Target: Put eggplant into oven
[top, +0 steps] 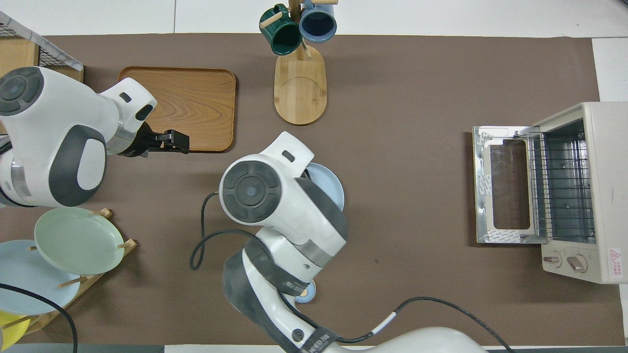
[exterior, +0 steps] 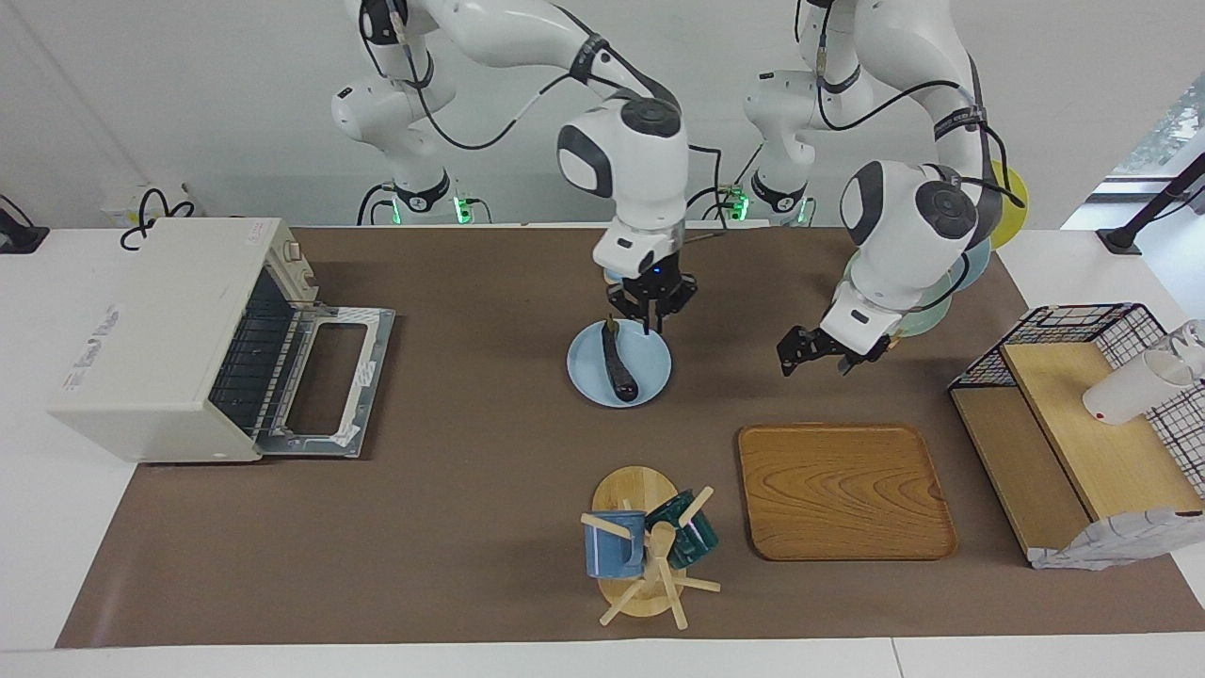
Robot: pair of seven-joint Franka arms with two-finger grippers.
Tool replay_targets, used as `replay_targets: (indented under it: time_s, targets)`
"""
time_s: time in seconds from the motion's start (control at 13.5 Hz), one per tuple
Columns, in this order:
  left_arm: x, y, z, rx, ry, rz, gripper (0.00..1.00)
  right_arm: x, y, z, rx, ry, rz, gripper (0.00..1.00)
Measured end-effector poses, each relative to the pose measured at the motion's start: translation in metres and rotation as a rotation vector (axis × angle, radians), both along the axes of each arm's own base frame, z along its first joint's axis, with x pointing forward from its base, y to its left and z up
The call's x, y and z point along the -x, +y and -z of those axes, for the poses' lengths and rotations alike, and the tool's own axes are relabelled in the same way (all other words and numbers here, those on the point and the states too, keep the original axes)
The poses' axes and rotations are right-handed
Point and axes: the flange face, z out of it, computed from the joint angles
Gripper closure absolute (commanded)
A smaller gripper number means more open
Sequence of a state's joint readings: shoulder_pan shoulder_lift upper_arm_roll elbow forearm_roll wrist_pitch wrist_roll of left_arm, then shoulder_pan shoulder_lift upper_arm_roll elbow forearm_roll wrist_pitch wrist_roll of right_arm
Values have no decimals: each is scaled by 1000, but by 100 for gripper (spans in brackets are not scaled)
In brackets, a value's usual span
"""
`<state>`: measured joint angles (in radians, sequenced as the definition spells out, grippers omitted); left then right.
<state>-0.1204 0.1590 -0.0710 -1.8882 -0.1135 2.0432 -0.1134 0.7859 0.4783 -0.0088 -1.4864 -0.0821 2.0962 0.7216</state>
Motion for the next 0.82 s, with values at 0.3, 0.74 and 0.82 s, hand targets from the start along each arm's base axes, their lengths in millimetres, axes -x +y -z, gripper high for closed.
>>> replay_targets:
  time_s: [0.3, 0.74, 0.82]
  targets:
    - [-13, 33, -46, -5, 16, -17, 0, 20, 20, 76, -12, -24, -30, 71]
    - [8, 45, -136, -90, 21, 9, 0, 45, -3, 100, -8, -11, -40, 70]
    - [16, 46, -149, -92, 19, 9, 0, 47, -5, 102, -9, -11, -40, 70]
